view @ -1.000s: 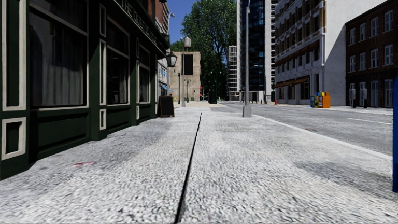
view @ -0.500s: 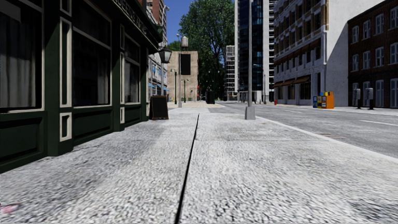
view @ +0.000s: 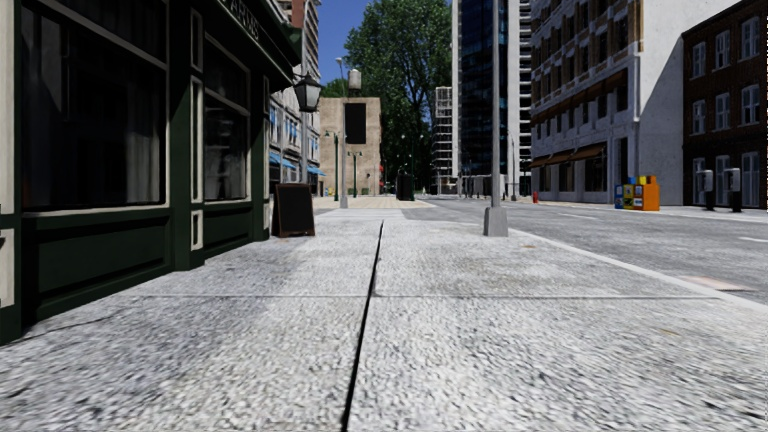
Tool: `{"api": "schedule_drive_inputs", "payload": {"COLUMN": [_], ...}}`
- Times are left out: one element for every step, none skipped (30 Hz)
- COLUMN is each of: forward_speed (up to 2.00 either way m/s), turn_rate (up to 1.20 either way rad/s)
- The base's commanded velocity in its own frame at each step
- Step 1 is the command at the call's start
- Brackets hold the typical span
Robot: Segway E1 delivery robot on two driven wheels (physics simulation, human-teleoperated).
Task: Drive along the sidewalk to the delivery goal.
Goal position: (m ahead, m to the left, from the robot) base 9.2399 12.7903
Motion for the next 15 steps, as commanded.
{"api": "schedule_drive_inputs", "payload": {"forward_speed": [2.0, 2.0, 2.0, 2.0, 2.0, 2.0, 2.0, 2.0, 2.0, 2.0, 2.0, 2.0, 2.0, 2.0, 2.0], "turn_rate": [0.0, 0.0, 0.0, 0.0, 0.0, 0.0, 0.0, 0.0, 0.0, 0.0, 0.0, 0.0, 0.0, 0.0, 0.0]}}
